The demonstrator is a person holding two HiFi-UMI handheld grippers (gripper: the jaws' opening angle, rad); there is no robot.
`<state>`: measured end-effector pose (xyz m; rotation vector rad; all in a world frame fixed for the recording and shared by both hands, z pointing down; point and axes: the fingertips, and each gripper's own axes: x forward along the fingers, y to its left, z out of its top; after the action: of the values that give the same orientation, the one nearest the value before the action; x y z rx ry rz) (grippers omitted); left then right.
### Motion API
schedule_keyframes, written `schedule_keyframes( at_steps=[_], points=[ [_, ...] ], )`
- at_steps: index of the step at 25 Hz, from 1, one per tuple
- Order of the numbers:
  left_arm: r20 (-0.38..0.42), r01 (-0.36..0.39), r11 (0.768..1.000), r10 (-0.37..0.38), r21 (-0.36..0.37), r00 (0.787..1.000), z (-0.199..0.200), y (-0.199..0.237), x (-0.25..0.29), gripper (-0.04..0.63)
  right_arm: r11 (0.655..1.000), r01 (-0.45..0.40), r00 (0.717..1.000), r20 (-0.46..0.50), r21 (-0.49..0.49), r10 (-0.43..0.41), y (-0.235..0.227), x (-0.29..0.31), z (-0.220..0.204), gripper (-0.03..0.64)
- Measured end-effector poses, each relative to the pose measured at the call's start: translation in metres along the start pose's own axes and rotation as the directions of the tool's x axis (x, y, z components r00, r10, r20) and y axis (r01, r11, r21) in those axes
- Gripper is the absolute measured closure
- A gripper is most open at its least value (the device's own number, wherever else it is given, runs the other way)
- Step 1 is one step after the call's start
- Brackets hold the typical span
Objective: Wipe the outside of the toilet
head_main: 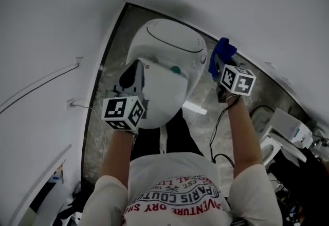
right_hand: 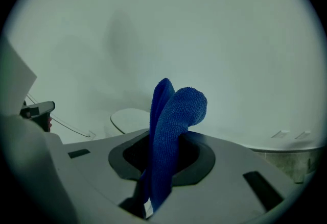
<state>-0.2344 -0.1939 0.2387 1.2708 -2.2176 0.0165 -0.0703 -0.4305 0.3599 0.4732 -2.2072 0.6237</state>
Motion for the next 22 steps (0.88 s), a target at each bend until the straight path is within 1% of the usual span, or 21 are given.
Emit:
schedule_keyframes(
  at_steps=[2, 5, 9, 11, 14, 16, 19, 22],
  points=[
    [0.006, -0.015, 0.999, 0.015, -0.030, 1.000, -0.004, 0.003, 0.017, 0.589, 1.000, -0.005, 0.999, -0.032, 0.008, 0.005, -0.010, 0.022, -0.006, 0.540],
    [0.001, -0.029, 0.998, 0.029, -0.049, 1.000, -0.016, 0.010, 0.039, 0.589, 0.999, -0.017, 0.995, -0.095, 0.035, 0.020, -0.019, 0.055, -0.019, 0.540],
    [-0.027, -0.039, 0.997, 0.037, -0.071, 0.999, -0.039, 0.023, 0.061, 0.589, 1.000, -0.006, 0.983, -0.182, 0.020, 0.009, -0.026, 0.084, -0.031, 0.540],
    [-0.043, -0.049, 0.995, 0.046, -0.082, 0.998, -0.050, 0.033, 0.066, 0.589, 1.000, -0.009, 0.979, -0.203, 0.019, 0.013, -0.024, 0.092, -0.032, 0.540],
    [-0.060, -0.061, 0.994, 0.055, -0.095, 0.997, -0.063, 0.046, 0.067, 0.589, 0.999, -0.033, 0.976, -0.212, 0.029, 0.039, -0.010, 0.101, -0.029, 0.540],
    [-0.063, -0.060, 0.993, 0.053, -0.099, 0.997, -0.069, 0.052, 0.066, 0.589, 1.000, -0.013, 0.977, -0.214, -0.003, 0.012, -0.002, 0.102, -0.024, 0.540],
    [-0.065, -0.053, 0.995, 0.048, -0.080, 0.997, -0.073, 0.060, 0.062, 0.589, 0.996, 0.020, 0.978, -0.204, -0.087, -0.038, 0.012, 0.101, -0.015, 0.540],
    [-0.065, -0.051, 0.997, 0.047, -0.054, 0.997, -0.074, 0.076, 0.056, 0.589, 0.990, 0.001, 0.982, -0.186, -0.141, -0.028, 0.040, 0.107, -0.002, 0.540]
  ],
)
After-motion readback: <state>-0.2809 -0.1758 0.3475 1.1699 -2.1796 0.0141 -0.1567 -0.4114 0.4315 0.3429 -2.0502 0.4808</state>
